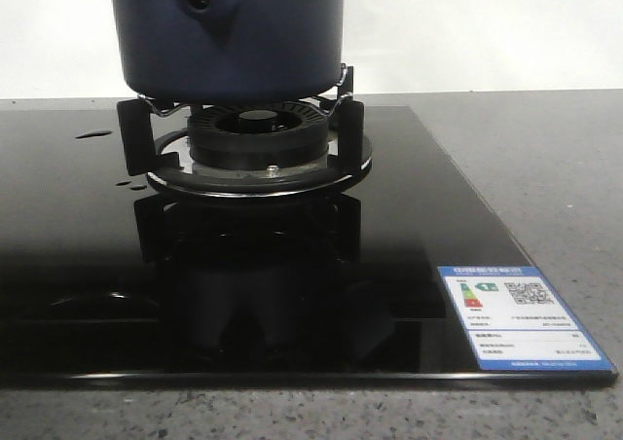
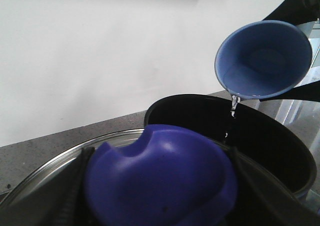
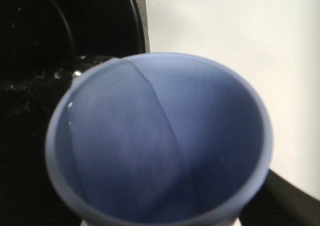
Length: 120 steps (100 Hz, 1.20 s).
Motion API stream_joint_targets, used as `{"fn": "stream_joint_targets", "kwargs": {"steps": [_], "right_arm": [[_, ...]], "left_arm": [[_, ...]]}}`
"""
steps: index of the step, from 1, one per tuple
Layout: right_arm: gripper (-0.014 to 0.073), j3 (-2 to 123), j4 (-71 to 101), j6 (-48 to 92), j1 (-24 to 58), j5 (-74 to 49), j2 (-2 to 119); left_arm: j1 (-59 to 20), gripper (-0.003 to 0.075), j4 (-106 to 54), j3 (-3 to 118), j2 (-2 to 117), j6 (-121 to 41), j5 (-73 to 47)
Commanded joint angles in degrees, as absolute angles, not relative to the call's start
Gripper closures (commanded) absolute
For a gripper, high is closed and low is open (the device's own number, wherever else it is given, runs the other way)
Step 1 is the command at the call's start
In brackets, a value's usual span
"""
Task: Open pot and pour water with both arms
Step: 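Hold the cup tilted, pouring water into the saucepan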
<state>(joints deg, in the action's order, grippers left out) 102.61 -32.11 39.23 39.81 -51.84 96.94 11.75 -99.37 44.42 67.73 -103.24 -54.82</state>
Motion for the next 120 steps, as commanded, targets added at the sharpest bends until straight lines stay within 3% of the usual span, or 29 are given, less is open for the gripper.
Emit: {"fn": "stream_joint_targets", "kwargs": {"steps": [1,120], "right_arm": [[0.0370,104.3,-35.1,40.0,40.0,-48.7,94.3],[0.0370,104.3,-48.9,43.7,40.0,-39.5,94.3]], "left_arm": [[11.3,0.0471,-106.7,46.4,66.3,-103.3,-57.7],[11.3,0.0471,-106.7,46.4,66.3,-103.3,-57.7]]}}
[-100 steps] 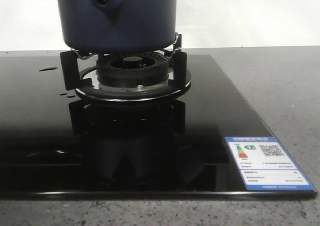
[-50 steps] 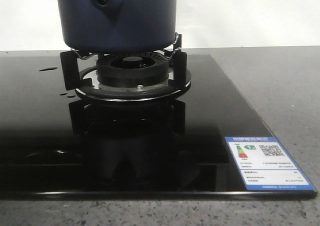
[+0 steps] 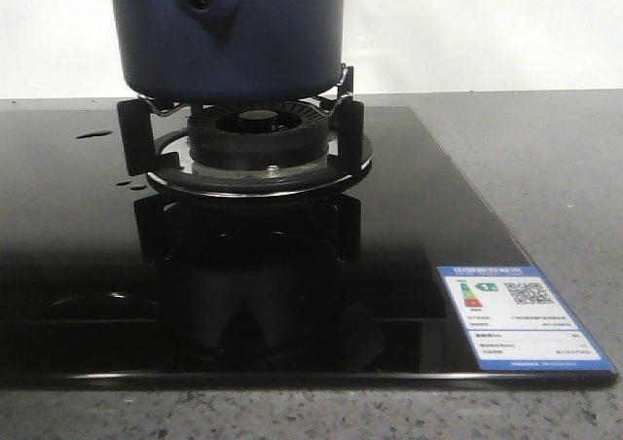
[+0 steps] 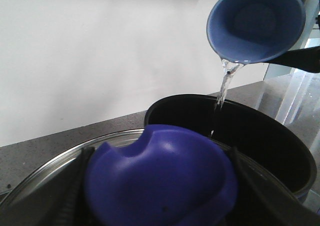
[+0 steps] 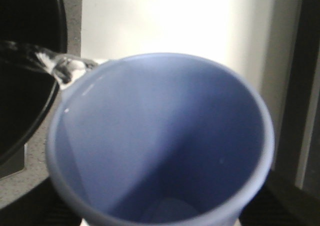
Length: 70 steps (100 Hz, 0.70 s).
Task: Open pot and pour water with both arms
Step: 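Hold the cup tilted, pouring water into the saucepan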
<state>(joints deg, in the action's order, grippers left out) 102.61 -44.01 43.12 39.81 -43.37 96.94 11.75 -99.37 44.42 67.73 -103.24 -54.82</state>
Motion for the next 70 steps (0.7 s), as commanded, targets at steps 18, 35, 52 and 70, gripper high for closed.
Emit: {"fn": "stream_joint_targets", "kwargs": {"steps": [18,35,52,70], "right_arm": [[0.0370,104.3,-51.3,43.7,40.0,-39.1,94.3],[0.0370,104.3,-52.4,43.7,40.0,-37.3,94.3],[0.0370,104.3,-52.9,43.7,40.0,-36.1,94.3],[0.0370,104.3,-53.2,43.7,40.0,-36.1,94.3]], "left_arm": [[11.3,0.0471,-106.7,46.4,66.3,-103.3,-57.7],[11.3,0.0471,-106.7,46.4,66.3,-103.3,-57.7],[11.3,0.0471,-106.7,46.4,66.3,-103.3,-57.7],[11.3,0.0471,-106.7,46.4,66.3,-103.3,-57.7]]}}
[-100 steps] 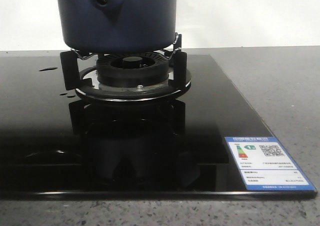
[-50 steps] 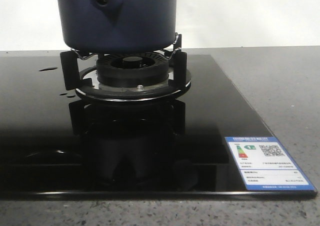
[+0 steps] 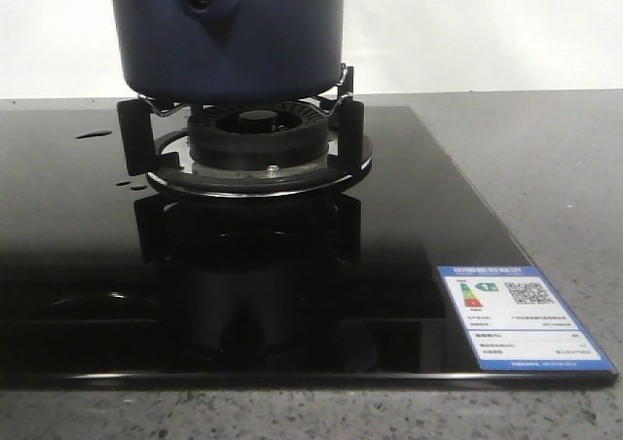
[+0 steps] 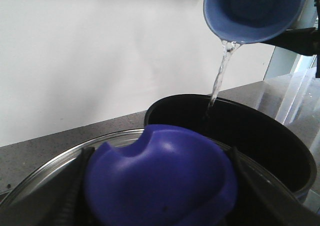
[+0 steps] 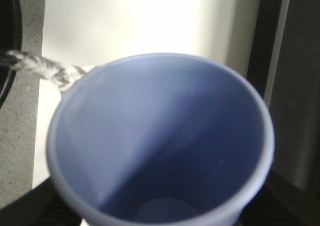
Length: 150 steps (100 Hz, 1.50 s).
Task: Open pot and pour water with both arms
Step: 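Hold the cup tilted, pouring water into the saucepan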
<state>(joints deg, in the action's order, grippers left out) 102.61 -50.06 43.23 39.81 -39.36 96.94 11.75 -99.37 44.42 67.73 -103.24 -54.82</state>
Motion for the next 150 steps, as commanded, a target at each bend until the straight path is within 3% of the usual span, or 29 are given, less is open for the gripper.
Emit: {"fn": "stream_joint_targets", "kwargs": {"steps": [1,150], "right_arm": [[0.0370,104.3,-53.2,43.7,40.0,-36.1,94.3],[0.0370,104.3,-59.8,43.7,40.0,-33.8,95.8]], "left_arm": [[11.3,0.0471,-106.7,46.4,66.3,-103.3,-57.7],[11.3,0.0471,-106.6,46.4,66.3,-103.3,-57.7]]}}
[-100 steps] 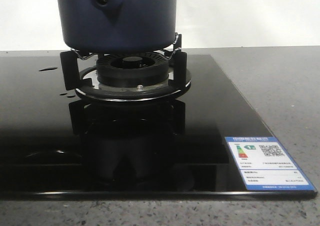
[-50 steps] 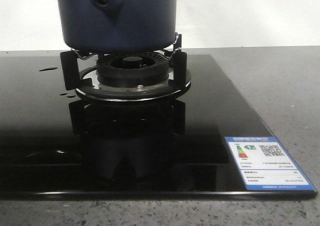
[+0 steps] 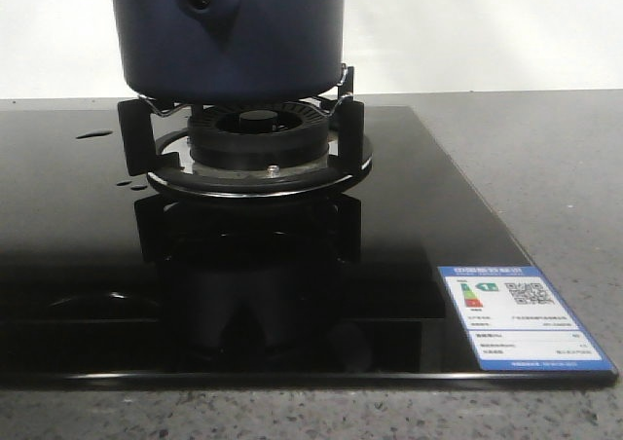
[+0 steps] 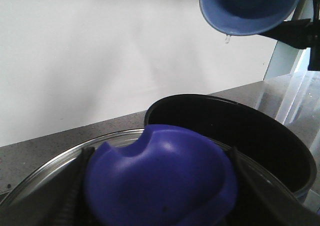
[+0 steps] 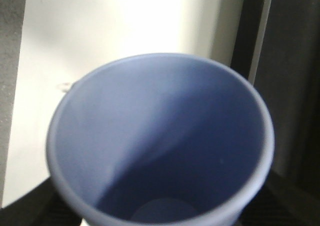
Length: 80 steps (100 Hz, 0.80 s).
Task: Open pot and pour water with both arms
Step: 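Hold the cup tilted, pouring water into the saucepan, then turn the cup upright and move it away from the saucepan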
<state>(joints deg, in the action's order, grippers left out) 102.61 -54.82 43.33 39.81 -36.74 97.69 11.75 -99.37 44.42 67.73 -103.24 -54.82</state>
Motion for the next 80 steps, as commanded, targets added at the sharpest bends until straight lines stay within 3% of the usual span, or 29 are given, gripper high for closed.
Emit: {"fn": "stream_joint_targets", "kwargs": {"steps": [1,80], "right_arm": [[0.0370,104.3,-59.9,43.7,40.0,-33.8,96.0],[0.0370,104.2,-65.1,47.2,43.6,-35.0,98.4]], "left_arm": [[11.3,0.0471,-106.6,46.4,66.3,-103.3,-57.7],[11.3,0.0471,-106.6,46.4,66.3,-103.3,-57.7]]}}
